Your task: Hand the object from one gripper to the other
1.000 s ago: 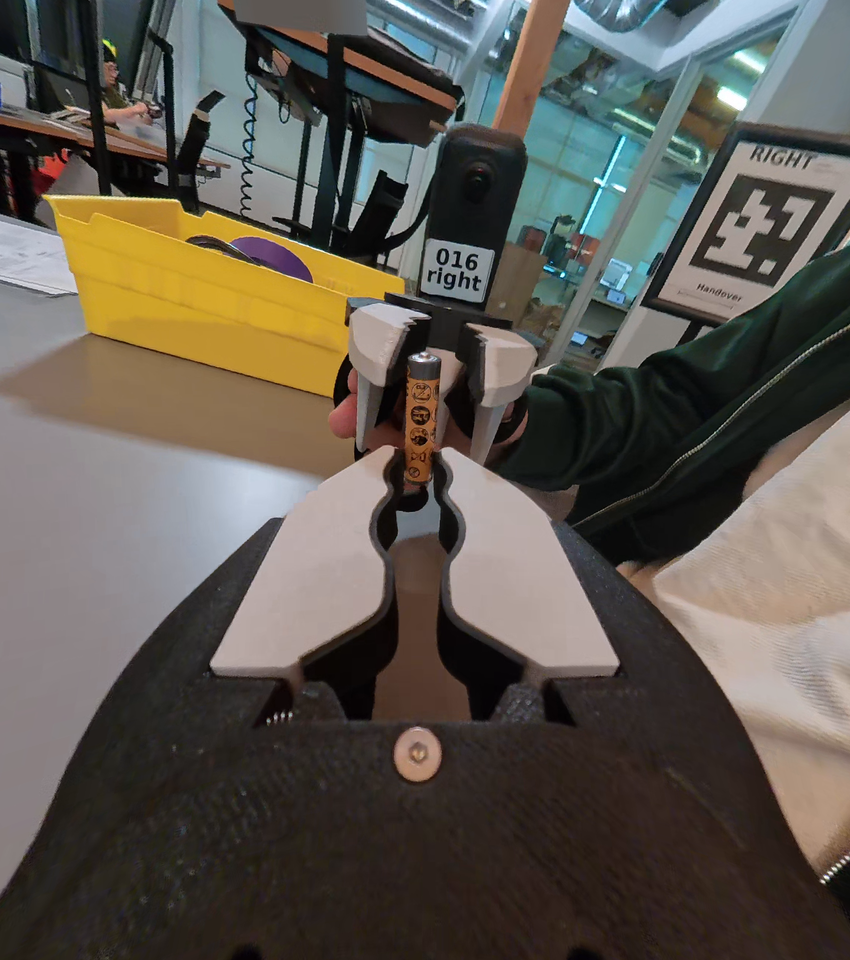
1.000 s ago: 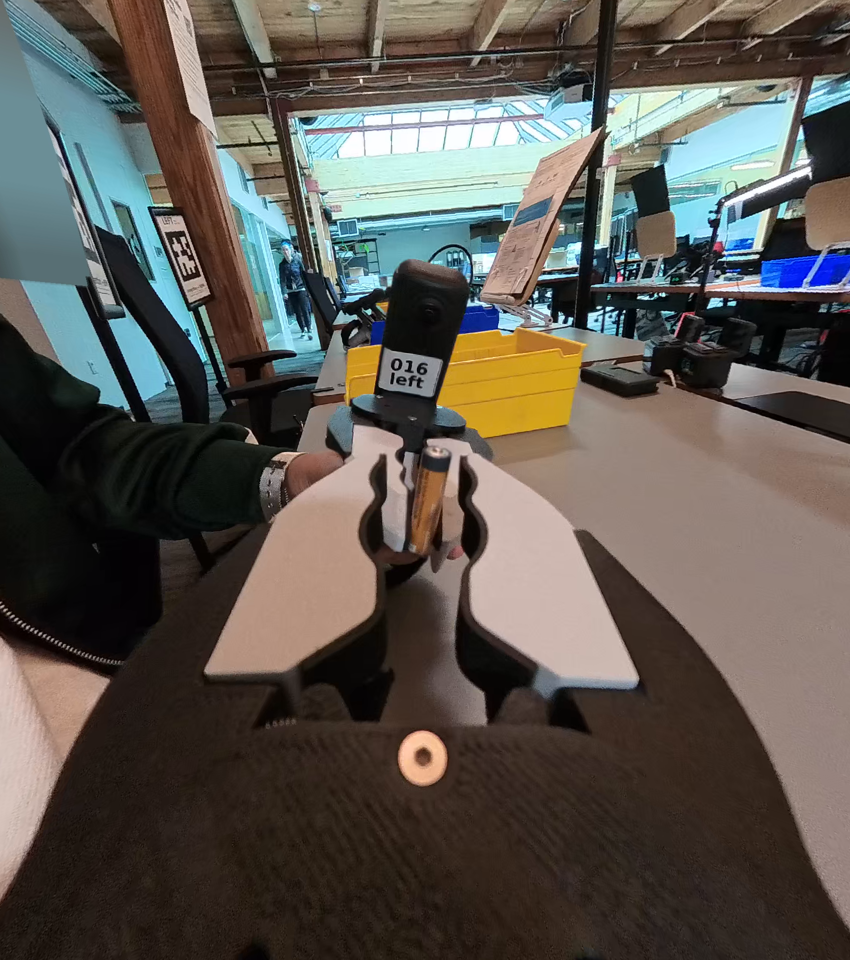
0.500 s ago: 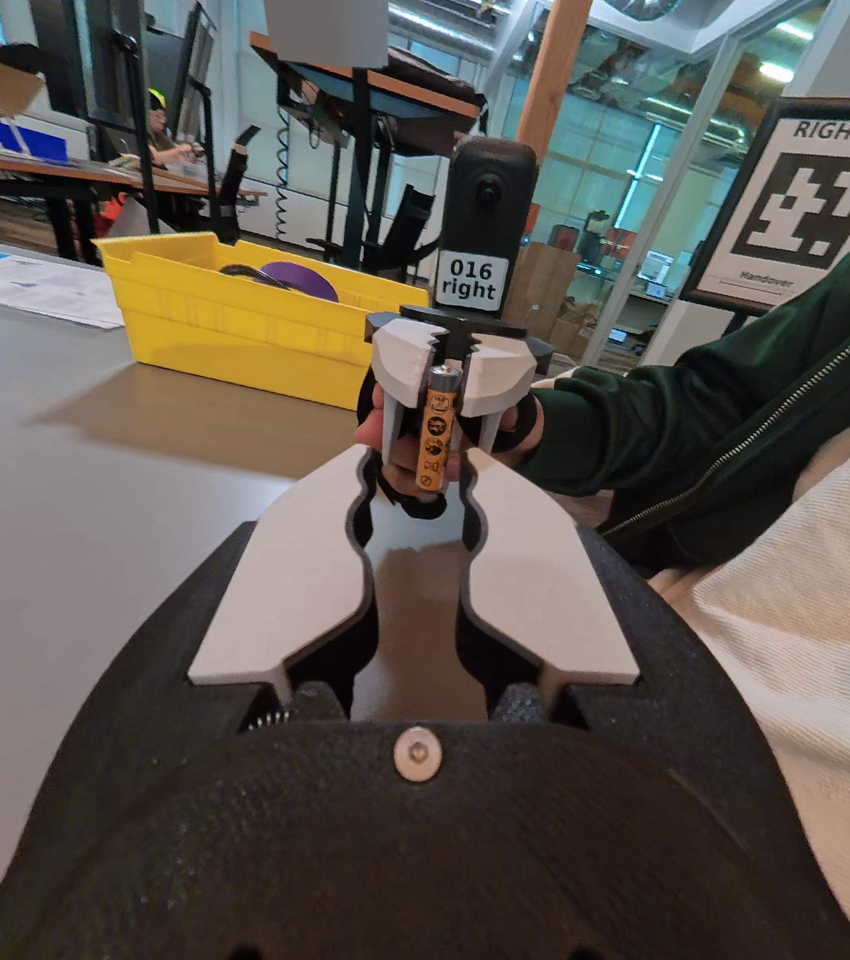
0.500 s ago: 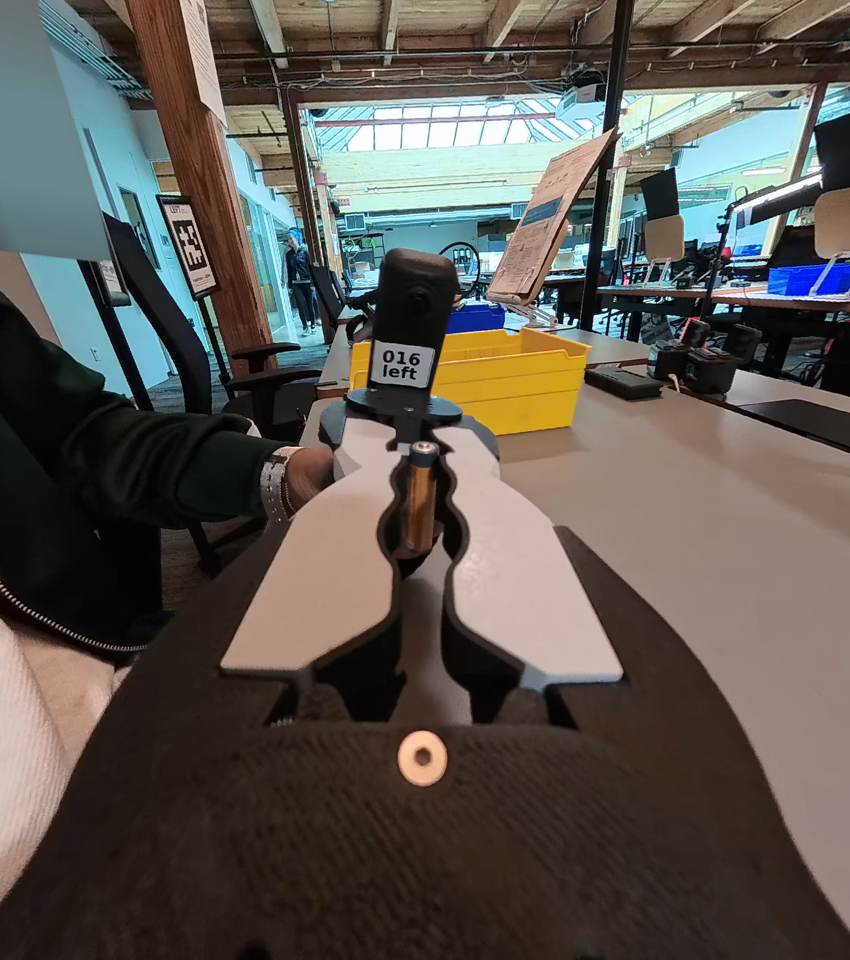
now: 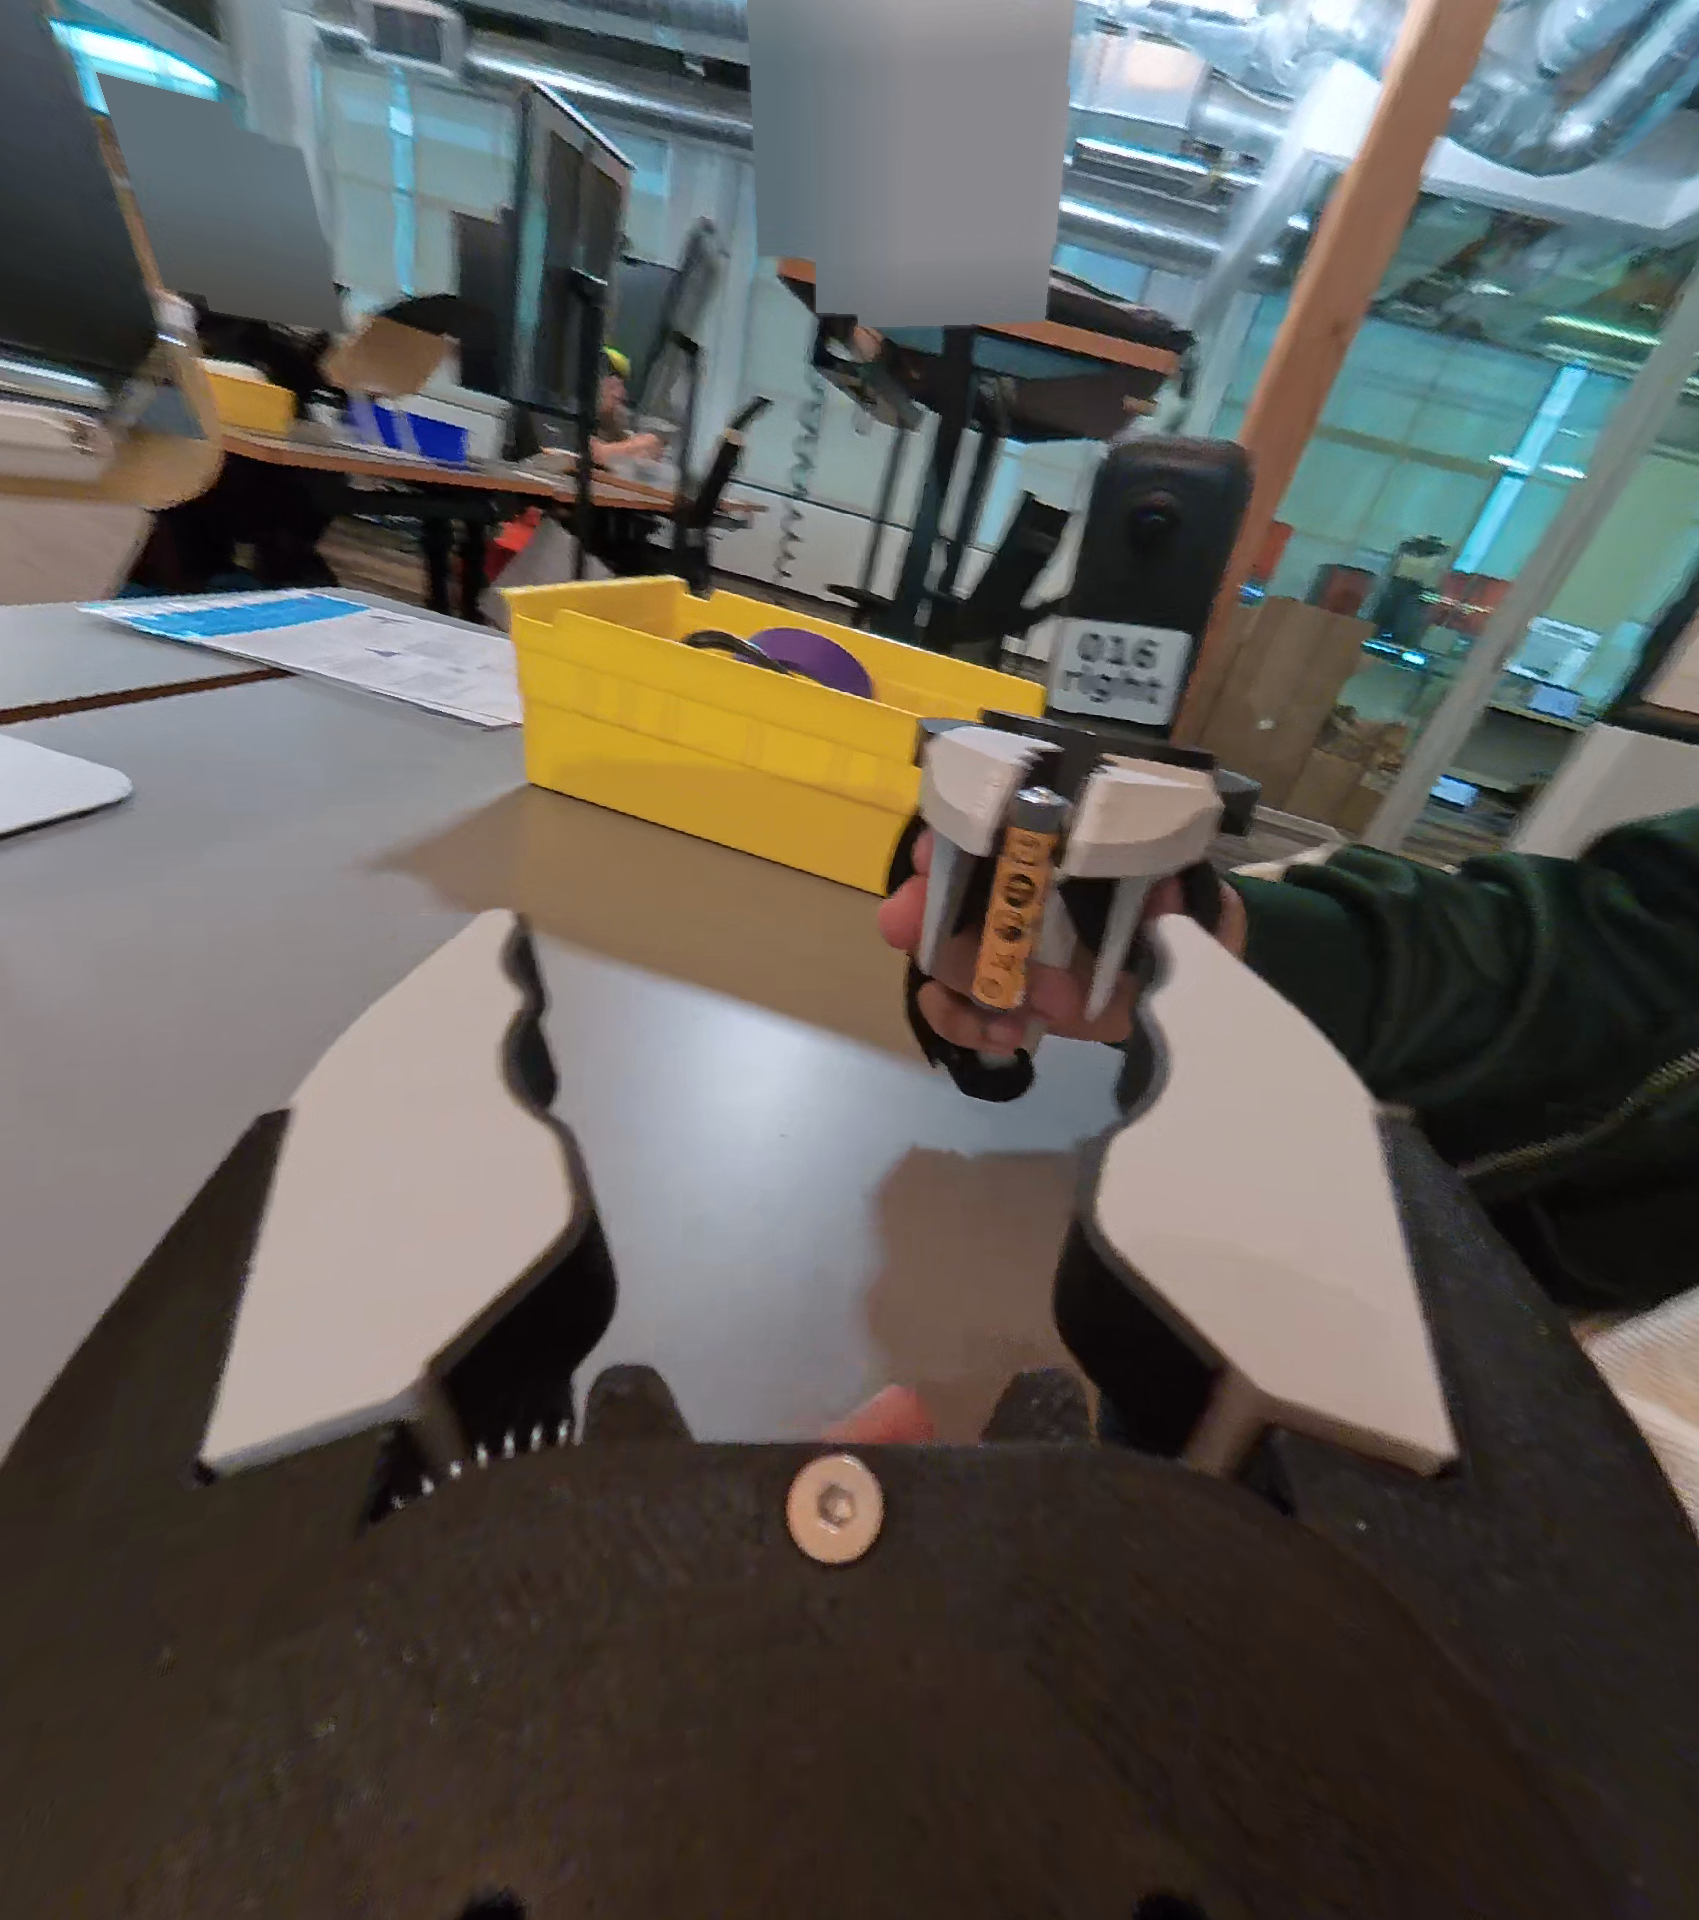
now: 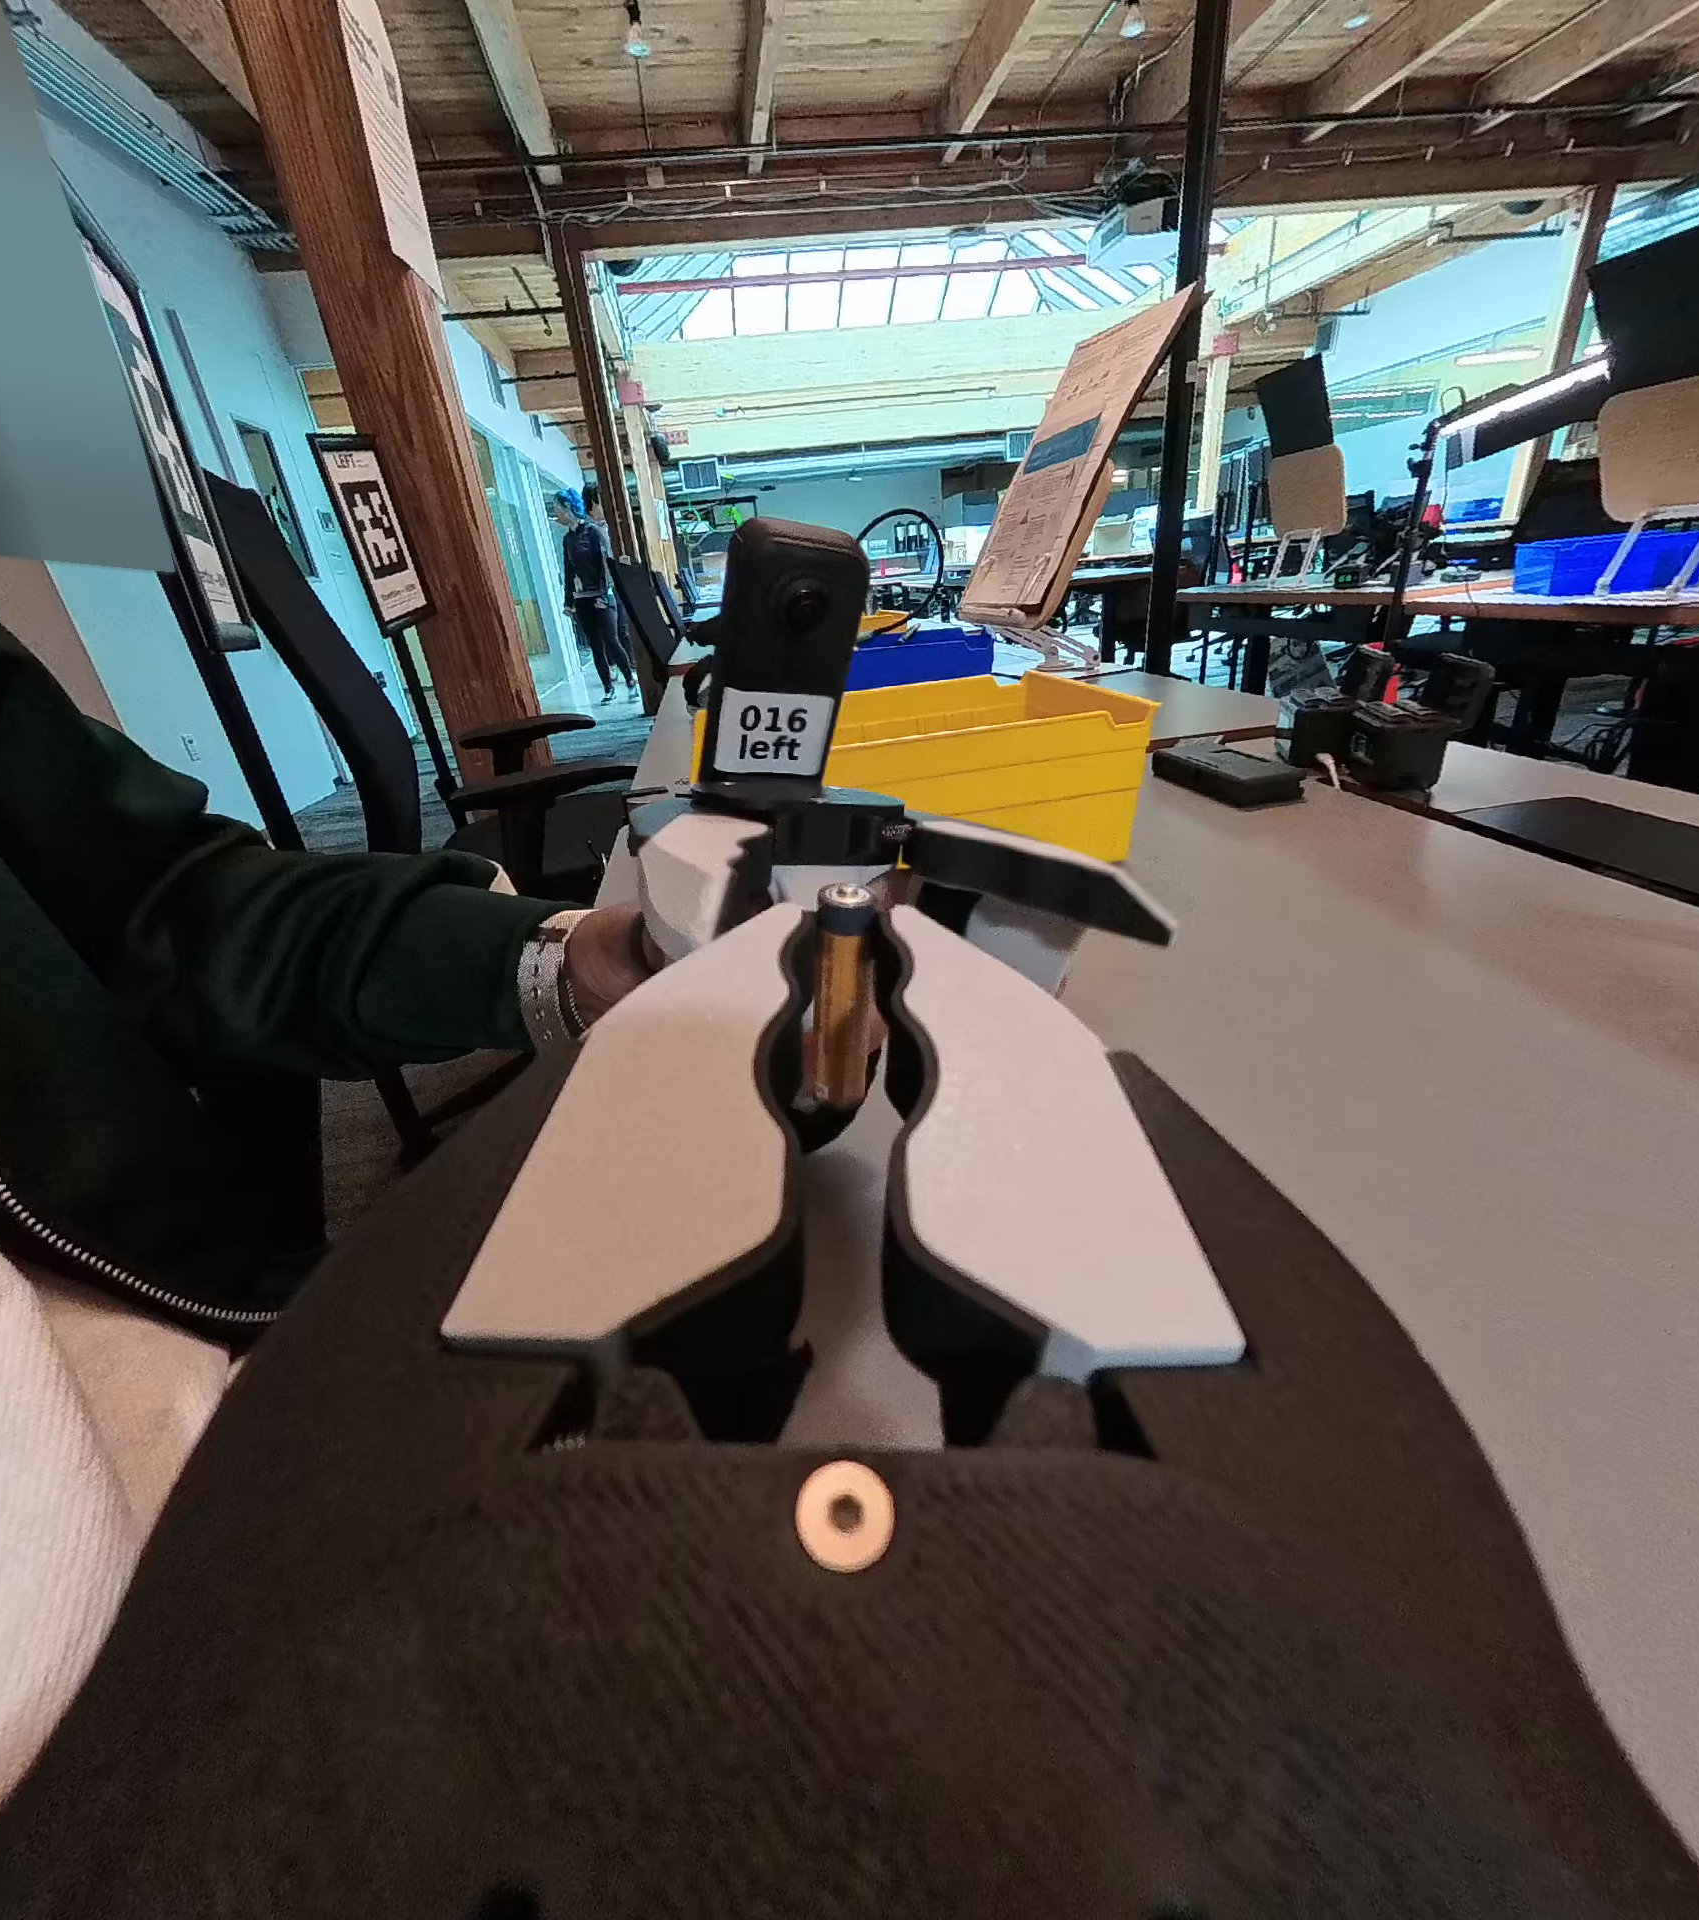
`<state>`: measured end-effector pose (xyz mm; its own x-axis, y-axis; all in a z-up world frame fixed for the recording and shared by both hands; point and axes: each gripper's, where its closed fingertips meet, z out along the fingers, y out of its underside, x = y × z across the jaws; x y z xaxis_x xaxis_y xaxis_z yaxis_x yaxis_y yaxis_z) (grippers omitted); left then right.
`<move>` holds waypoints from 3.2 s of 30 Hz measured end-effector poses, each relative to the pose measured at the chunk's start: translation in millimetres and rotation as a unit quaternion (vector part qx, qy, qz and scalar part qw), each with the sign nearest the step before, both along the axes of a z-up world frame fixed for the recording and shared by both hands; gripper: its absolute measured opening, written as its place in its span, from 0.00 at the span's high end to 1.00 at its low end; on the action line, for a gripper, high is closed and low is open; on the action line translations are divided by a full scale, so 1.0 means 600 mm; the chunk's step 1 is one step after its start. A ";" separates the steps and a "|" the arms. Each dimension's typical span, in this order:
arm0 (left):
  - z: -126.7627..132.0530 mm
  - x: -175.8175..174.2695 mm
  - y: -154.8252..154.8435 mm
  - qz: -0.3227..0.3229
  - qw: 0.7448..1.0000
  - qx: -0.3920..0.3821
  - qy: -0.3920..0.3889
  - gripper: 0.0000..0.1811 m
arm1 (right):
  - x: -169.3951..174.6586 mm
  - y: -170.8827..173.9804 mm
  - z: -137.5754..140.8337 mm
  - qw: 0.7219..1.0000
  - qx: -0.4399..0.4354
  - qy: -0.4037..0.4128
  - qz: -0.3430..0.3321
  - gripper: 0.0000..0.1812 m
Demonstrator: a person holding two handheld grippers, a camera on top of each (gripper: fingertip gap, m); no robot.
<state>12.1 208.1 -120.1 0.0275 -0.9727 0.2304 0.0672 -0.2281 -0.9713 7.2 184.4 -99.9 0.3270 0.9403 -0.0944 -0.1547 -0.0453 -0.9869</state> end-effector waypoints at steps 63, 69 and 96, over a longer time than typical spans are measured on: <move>-0.014 0.010 -0.074 -0.136 0.990 0.023 0.021 0.94 | 0.006 -0.013 0.025 0.998 0.057 -0.006 -0.018 0.97; -0.018 0.011 -0.074 -0.132 0.990 0.034 0.031 0.94 | 0.006 -0.012 0.020 0.999 0.044 -0.010 -0.012 0.98; -0.028 0.016 -0.077 -0.126 0.989 0.062 0.055 0.94 | 0.003 -0.014 0.015 1.000 0.006 -0.013 0.008 1.00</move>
